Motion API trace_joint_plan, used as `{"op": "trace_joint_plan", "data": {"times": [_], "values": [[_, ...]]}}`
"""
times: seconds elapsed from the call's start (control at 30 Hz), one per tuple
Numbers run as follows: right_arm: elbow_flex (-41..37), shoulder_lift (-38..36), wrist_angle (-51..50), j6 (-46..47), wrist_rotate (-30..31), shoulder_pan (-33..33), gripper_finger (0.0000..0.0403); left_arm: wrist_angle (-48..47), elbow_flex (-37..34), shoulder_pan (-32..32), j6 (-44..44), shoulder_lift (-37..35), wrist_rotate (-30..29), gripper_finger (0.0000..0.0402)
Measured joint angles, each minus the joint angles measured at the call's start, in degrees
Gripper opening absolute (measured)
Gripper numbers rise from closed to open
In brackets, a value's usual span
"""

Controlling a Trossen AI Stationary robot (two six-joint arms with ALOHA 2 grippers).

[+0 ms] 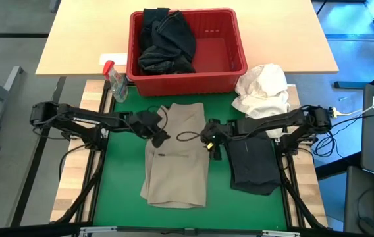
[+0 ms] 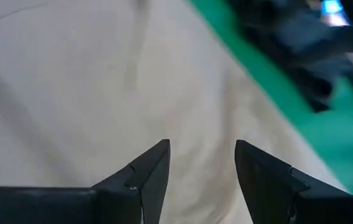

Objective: Fold Laundry from Bin
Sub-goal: Fold the brown shorts

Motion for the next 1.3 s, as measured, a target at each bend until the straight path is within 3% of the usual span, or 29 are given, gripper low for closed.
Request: {"op": "trace_joint_plan", "data": {"times": [0.23, 0.5, 0.8, 1.13, 1.3], "values": [[-3.2, 0.1, -0.1, -0.4, 0.4, 1.9, 0.0209, -10.9, 0.0, -0.2, -6.4, 2.1, -3.3, 0.0176], [-7.7, 0.1, 2.1, 1.7, 0.8, 1.7, 0.0209, -13.8, -0.2, 0.2, -7.5, 6.6, -4.3, 0.0176], [-8.1, 0.1, 4.1, 3.0, 0.8, 1.7, 0.0209, -2.1, -0.1, 0.1, -0.9, 8.1, 0.6, 0.0176], [-8.1, 0.1, 5.5, 2.8, 0.8, 1.7, 0.0209, -4.0, -0.1, 0.2, 1.3, 11.9, -1.8, 0.0174], [-8.1, 0.1, 6.7, 2.6, 0.8, 1.7, 0.0209, -3.2, -0.1, -0.4, 3.3, 14.1, -1.1, 0.0128]]}}
